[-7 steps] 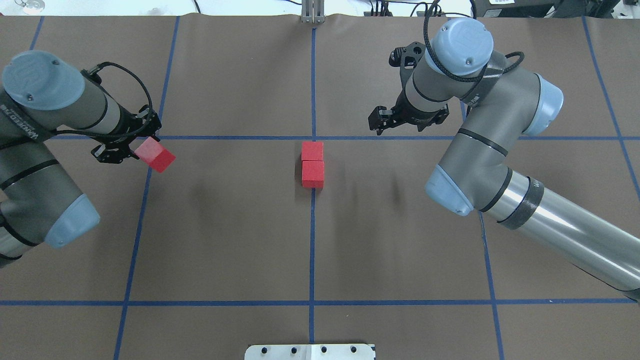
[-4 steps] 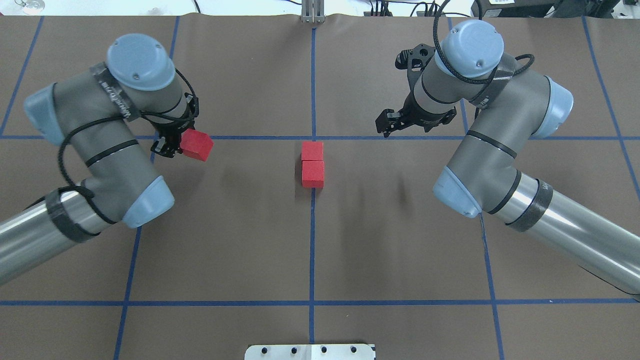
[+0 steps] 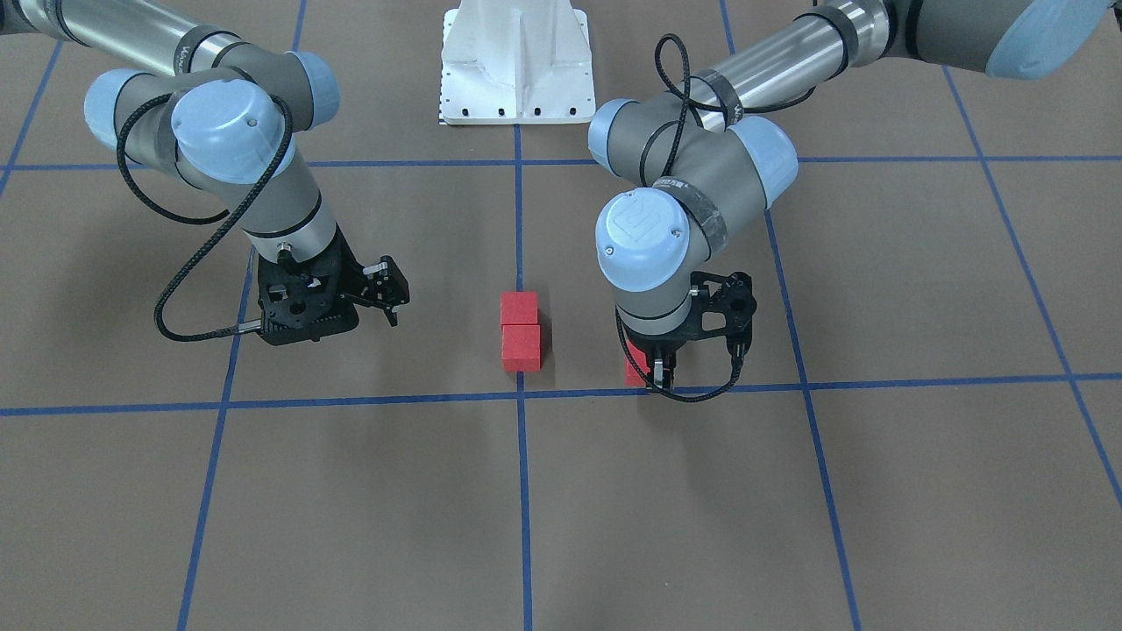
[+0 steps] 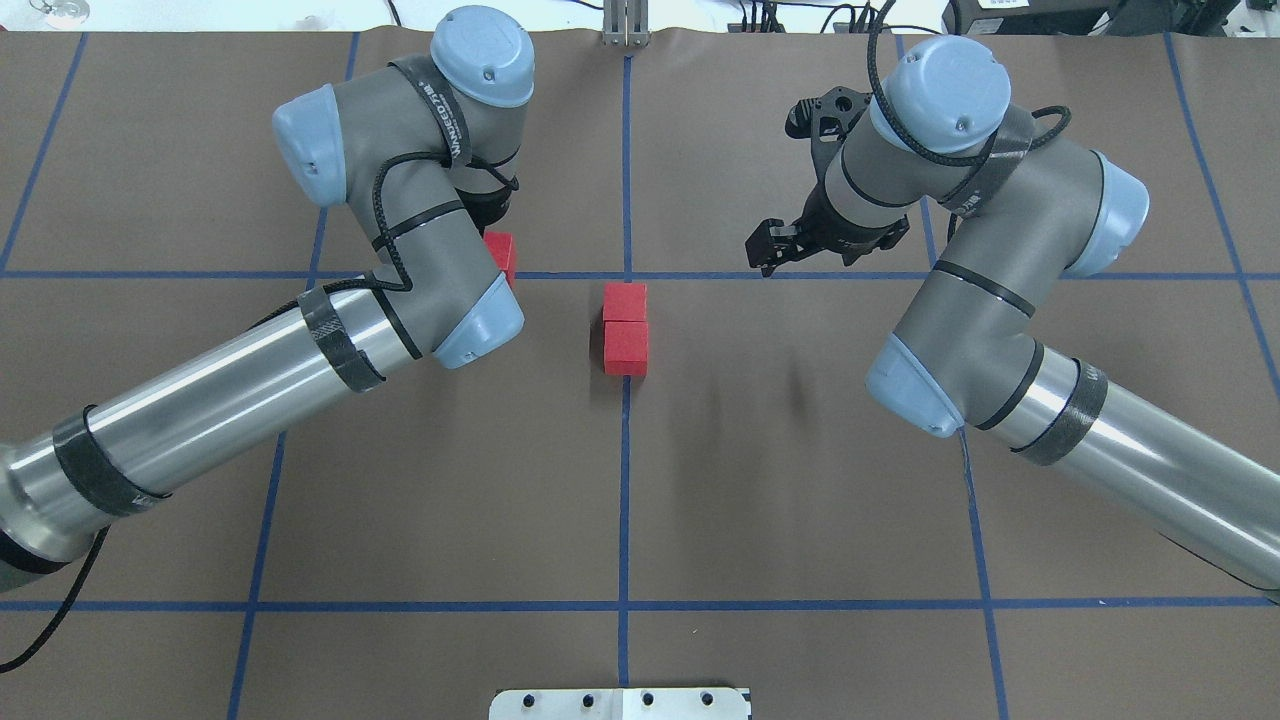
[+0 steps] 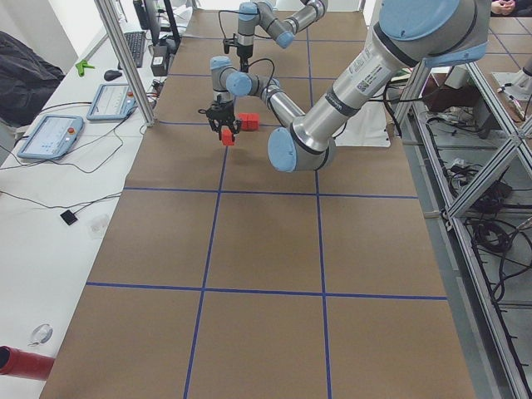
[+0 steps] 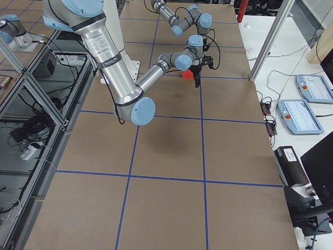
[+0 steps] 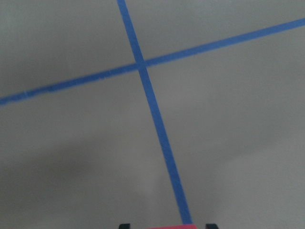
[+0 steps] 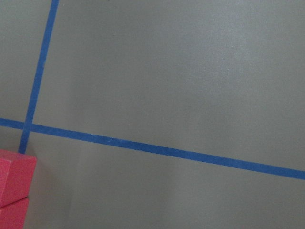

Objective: Form red blocks into L shape at center
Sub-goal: 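Carry the red cube with the left gripper toward the two placed cubes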

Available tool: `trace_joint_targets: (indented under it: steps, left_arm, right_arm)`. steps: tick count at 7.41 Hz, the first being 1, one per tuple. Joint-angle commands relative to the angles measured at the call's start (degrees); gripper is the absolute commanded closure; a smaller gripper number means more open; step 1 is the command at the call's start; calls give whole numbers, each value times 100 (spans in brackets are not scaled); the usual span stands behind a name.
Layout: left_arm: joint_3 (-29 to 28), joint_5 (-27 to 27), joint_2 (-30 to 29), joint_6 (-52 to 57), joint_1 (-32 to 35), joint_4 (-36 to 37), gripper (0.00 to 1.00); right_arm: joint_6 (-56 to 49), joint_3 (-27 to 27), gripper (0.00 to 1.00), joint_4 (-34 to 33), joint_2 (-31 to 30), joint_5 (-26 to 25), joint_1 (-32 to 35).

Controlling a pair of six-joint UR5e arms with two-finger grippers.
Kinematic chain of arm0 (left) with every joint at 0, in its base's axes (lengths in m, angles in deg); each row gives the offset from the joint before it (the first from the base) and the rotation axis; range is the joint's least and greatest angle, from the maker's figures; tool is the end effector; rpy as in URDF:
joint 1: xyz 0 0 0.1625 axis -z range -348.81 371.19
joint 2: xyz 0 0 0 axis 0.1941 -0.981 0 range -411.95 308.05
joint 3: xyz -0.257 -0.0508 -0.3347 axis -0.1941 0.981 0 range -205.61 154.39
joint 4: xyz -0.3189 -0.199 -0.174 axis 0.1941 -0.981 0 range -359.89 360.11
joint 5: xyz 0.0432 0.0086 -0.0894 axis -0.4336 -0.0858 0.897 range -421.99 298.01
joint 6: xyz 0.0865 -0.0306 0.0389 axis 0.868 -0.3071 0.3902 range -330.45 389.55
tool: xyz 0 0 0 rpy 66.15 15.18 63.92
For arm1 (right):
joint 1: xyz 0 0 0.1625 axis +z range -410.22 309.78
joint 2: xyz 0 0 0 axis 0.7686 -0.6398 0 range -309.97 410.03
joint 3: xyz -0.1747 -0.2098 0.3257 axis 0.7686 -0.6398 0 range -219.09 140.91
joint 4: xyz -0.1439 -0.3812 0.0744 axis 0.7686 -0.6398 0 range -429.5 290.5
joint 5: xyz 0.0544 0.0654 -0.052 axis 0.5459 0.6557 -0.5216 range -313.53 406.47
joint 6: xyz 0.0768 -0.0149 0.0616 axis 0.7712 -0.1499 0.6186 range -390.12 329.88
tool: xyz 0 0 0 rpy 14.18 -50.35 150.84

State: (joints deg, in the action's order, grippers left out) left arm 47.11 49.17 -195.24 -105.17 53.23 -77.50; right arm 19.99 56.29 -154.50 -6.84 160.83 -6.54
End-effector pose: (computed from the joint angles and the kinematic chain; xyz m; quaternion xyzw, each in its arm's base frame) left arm 0.5190 -0.5989 0.2312 -0.1843 0.1970 -0.6336 0.7251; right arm -0.4237 -0.5321 0.2713 0.0954 -0.4007 -0.0480 0.9100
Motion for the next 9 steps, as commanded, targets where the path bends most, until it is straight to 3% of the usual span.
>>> trace_joint_targets:
  steps: [1,5,9]
  left_arm:
    - [-223,650,-68,-221,-2,35,100]
    - [-232,829,-226,-790,-2,-166,100]
    - [-707,820,-323,-1591,-81,-791,100]
  right_arm:
    - [-2,7,1,1,10,-10,0]
    - [-11,-11,1,1,10,-19,-9]
    - [-20,-20,1,1,18,-28,-18]
